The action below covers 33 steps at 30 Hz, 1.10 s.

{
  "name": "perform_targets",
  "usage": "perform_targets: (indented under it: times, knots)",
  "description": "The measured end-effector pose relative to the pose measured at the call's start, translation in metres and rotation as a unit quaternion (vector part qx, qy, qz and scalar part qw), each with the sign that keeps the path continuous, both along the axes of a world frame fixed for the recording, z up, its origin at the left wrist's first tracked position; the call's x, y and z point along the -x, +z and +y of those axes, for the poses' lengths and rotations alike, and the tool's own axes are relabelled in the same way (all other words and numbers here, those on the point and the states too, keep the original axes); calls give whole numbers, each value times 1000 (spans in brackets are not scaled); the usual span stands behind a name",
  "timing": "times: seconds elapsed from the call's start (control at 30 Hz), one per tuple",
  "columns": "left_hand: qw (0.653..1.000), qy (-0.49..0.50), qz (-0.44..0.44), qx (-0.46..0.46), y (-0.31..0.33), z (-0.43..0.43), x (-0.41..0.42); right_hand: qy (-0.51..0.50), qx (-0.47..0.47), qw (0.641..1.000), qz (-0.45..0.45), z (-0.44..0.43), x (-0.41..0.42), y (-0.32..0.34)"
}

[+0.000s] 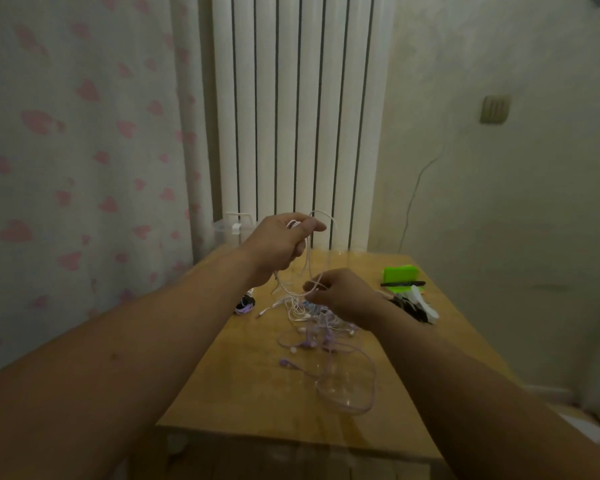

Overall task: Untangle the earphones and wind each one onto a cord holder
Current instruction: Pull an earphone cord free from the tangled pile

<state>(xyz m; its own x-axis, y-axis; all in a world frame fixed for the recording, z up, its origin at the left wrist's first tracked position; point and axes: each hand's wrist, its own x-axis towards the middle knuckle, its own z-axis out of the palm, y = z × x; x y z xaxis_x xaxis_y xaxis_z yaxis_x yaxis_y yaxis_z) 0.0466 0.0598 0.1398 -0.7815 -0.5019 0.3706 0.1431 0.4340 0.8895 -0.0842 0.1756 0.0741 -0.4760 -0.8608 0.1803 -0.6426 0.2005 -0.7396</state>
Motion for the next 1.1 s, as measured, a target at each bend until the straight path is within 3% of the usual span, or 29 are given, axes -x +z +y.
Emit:
perform_targets:
  times: [0.13, 0.2, 0.3, 0.37, 0.43, 0.5, 0.6, 0.67, 0.83, 1.1]
  knots:
    - [1000, 2, 12, -6, -1, -7, 1, -42, -17, 996, 71, -15, 5, -5]
    - [1000, 18, 13, -3, -5, -9, -1, -82, 57, 993, 61, -16, 9, -2]
    - [997, 51, 38, -30, -9, -17, -3, -57, 165, 978, -110, -11, 21, 15]
    - [995, 68, 56, -52, -9, -24, -4, -13, 183, 959, -217, -8, 29, 24]
    - [994, 72, 55, -57, -10, -29, -5, 19, 193, 946, -262, -6, 32, 30]
    - [996, 70, 38, -48, -15, -29, -5, 21, 183, 956, -228, -5, 29, 35]
    - [996, 73, 4, -41, -28, -23, -1, -33, 127, 991, -10, -5, 19, 38]
    - [996, 78, -3, -49, -37, -20, 2, -33, 115, 992, 32, -5, 15, 36]
    - [993, 87, 20, -71, -41, -16, 8, -37, 193, 979, -51, -3, 7, 45]
    - [991, 23, 43, -128, -30, -5, 16, 86, 230, 943, -226, -1, 9, 62]
